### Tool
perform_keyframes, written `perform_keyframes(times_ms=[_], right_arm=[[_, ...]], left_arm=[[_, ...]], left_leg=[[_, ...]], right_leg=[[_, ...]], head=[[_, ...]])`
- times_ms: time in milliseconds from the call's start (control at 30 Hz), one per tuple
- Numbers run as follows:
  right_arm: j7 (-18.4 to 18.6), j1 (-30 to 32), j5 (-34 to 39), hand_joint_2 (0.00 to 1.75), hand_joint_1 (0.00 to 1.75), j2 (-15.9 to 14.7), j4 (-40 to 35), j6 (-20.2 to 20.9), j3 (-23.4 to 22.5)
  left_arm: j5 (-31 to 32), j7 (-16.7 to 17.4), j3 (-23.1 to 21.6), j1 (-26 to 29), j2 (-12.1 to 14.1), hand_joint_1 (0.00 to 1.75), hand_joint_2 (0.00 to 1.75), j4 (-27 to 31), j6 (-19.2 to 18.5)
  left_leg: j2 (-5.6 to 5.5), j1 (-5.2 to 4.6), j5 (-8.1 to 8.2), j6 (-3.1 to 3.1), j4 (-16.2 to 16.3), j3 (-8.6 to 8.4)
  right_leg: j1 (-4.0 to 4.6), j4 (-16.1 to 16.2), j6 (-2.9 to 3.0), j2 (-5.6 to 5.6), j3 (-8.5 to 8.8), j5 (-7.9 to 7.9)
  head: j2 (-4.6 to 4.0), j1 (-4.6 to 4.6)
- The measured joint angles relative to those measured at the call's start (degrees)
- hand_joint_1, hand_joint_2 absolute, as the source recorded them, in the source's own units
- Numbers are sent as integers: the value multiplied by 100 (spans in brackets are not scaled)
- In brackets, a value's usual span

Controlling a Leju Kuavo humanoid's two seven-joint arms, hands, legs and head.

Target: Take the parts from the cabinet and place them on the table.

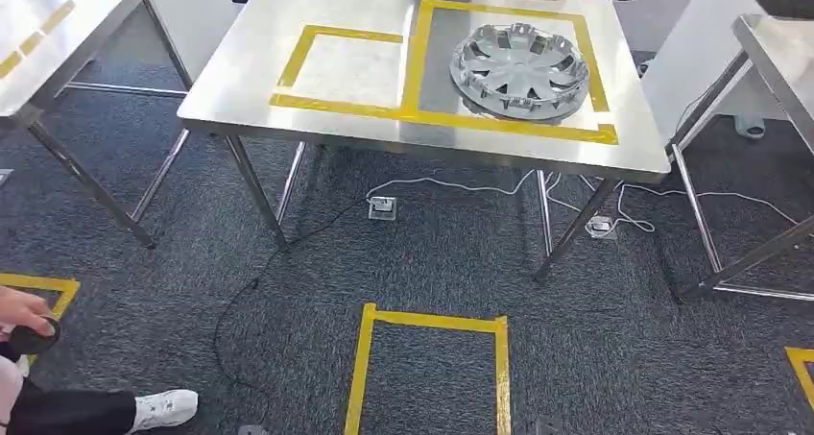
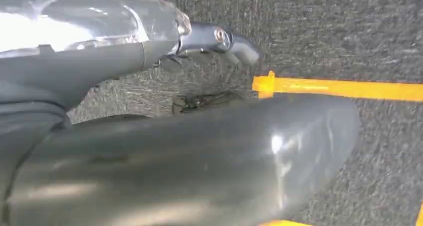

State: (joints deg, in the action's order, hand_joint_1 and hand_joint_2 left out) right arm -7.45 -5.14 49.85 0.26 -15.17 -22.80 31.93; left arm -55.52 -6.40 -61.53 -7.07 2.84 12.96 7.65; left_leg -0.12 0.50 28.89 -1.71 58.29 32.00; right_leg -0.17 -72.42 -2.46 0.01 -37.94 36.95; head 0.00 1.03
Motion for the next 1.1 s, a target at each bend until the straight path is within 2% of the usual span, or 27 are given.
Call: perform_keyframes(times_ms=[33, 67, 100, 133, 167, 200, 233, 300, 333, 367, 400, 433, 500, 533, 567, 600, 667, 700, 733, 800, 867, 900, 933, 1000, 1033, 1067, 1100], right_arm=[[0, 2, 13, 0, 0, -4, 2, 17, 0], [0, 6, 39, 0, 0, -22, 9, 35, 0], [0, 4, 55, 0, 0, -46, 17, 66, 0], [0, 0, 57, 0, 0, -72, 22, 85, 0], [0, -8, 64, 0, 0, -107, 24, 103, 0], [0, -19, 72, 0, 0, -135, 24, 122, 2], [0, -34, 87, 0, 0, -162, 26, 140, 2], [9, -56, 116, 0, 0, -216, 31, 153, 2], [11, -48, 118, 0, 0, -231, 31, 153, 2], [20, -26, 122, 0, 0, -236, 35, 153, 2], [20, -26, 122, 0, 0, -238, 39, 153, 4], [20, -33, 120, 0, 0, -251, 44, 153, 2], [20, -26, 120, 0, 0, -260, 50, 159, 2], [20, -22, 122, 0, 0, -260, 52, 157, 2], [28, -18, 122, 0, 0, -262, 55, 157, 2], [41, -17, 125, 0, 0, -262, 55, 153, 2], [50, -18, 127, 0, 0, -262, 57, 144, 2], [50, -20, 127, 0, 0, -262, 59, 140, 2], [52, -24, 125, 0, 0, -267, 61, 133, 2], [52, -28, 129, 0, 0, -271, 66, 129, 4], [52, -21, 149, 0, 0, -278, 70, 118, 4], [52, -15, 168, 0, 0, -276, 72, 118, 9], [52, -11, 171, 0, 0, -269, 72, 118, 17], [52, -15, 175, 0, 0, -280, 72, 118, 46], [52, -14, 177, 0, 0, -278, 72, 118, 50], [52, -9, 184, 0, 0, -275, 72, 118, 50], [52, -4, 190, 0, 0, -271, 74, 118, 52]], left_arm=[[17, -2, 0, 3, -4, 0, 0, -2, 24], [42, -6, 0, 6, -9, 0, 0, -2, 33], [52, -17, 0, 5, -20, 0, 0, 0, 72], [59, -30, 0, 5, -41, 0, 0, 0, 90], [70, -39, 0, 4, -63, 0, 0, 0, 97], [85, -48, 0, 3, -100, 0, 0, 6, 122], [100, -50, 0, 0, -129, 0, 0, 11, 140], [109, -57, 0, 0, -181, 0, 0, 13, 160], [112, -57, -2, 3, -197, 0, 0, 13, 160], [114, -57, -2, 2, -197, 0, 0, 13, 164], [114, -59, -2, 5, -197, 0, 0, 13, 166], [114, -57, -2, 4, -197, 0, 0, 13, 169], [114, -57, -2, 6, -194, 0, 0, 11, 169], [114, -57, -2, 9, -197, 0, 0, 11, 169], [114, -55, -4, 12, -197, 0, 0, 11, 169], [112, -46, -4, 12, -197, 0, 0, 11, 169], [105, -33, -4, 8, -194, 0, 0, 11, 169], [103, -28, -4, 2, -192, 0, 0, 11, 169], [98, -26, -4, -10, -195, 0, 0, 13, 169], [96, -20, -4, -5, -197, 0, 0, 11, 168], [96, 7, -4, 10, -203, 0, 0, 11, 160], [96, 15, -2, 0, -210, 0, 0, 11, 160], [96, 15, -4, -6, -216, 0, 0, 11, 160], [96, 18, -4, 1, -225, 0, 0, 11, 160], [96, 17, -4, 5, -225, 0, 0, 11, 160], [96, 17, -4, 10, -223, 0, 0, 9, 158], [96, 18, -4, 11, -223, 0, 0, 9, 158]], left_leg=[[3, -4, -29, 0, 4, 36], [3, -8, -56, 3, 5, 72], [2, -15, -81, 9, 5, 102], [-1, -20, -103, 16, 5, 118], [-3, -24, -124, 26, 4, 127], [-1, -19, -147, 46, 1, 133], [-1, -56, -161, 71, 29, 162], [18, -49, -224, 149, 24, 219], [24, -50, -254, 178, 7, 214], [19, -63, -234, 205, 30, 223], [14, -52, -105, 231, 114, 276], [8, -40, 180, 251, 408, 391], [4, -8, 697, 300, 1287, 710], [4, -3, 838, 321, 1631, 813], [7, -1, 810, 333, 1665, 764], [9, 1, 679, 335, 1475, 605], [13, 4, 263, 321, 569, 7], [7, 3, 242, 294, 141, -215], [0, -10, 288, 275, 30, -255], [-7, -21, 250, 195, 68, -200], [-9, -3, 185, 102, 40, -161], [0, 15, 148, 62, 30, -146], [1, 13, 121, 23, 30, -108], [5, 2, 73, -2, 37, -36], [8, -3, 47, -1, 39, 0], [10, -6, 27, 0, 39, 27], [10, -12, 6, 8, 40, 49]], right_leg=[[-1, -262, -6, 0, -56, 92], [1, -250, -2, 0, 4, 39], [2, 20, 16, 0, 188, -130], [3, 447, 43, 0, 446, -343], [14, 990, 88, 0, 765, -569], [40, 1402, 148, 0, 1003, -684], [54, 1570, 189, 3, 1048, -668], [65, 1614, 230, 4, 1013, -639], [65, 1621, 255, 8, 1008, -659], [18, 1710, 302, -12, 1014, -740], [15, 1728, 328, -42, 1010, -784], [16, 1727, 374, -37, 959, -819], [34, 1705, 383, -43, 861, -869], [37, 1682, 376, -45, 805, -892], [36, 1651, 368, -45, 757, -912], [33, 1617, 361, -45, 715, -918], [24, 1535, 345, -42, 657, -921], [25, 1489, 321, -41, 630, -915], [68, 1435, 276, -35, 584, -911], [57, 1435, 214, -31, 539, -960], [53, 1443, 150, -20, 523, -1003], [38, 1364, 110, -6, 477, -869], [20, 1109, 68, -6, 396, -623], [-2, 240, 18, -7, 106, -101], [-3, -132, 8, -7, -11, 60], [-3, -277, 7, -7, -22, 74], [-2, -163, 23, -6, 90, -30]], head=[[0, 26], [0, 55], [0, 79], [0, 111], [0, 136], [0, 146], [0, 155], [0, 158], [0, 149], [0, 140], [0, 136], [0, 77], [0, 2], [0, -11], [0, -17], [0, -37], [0, -83], [0, -125], [0, -160], [0, -103], [0, -114], [0, -116], [0, -63], [0, -20], [0, 5], [0, 35], [0, 63]])
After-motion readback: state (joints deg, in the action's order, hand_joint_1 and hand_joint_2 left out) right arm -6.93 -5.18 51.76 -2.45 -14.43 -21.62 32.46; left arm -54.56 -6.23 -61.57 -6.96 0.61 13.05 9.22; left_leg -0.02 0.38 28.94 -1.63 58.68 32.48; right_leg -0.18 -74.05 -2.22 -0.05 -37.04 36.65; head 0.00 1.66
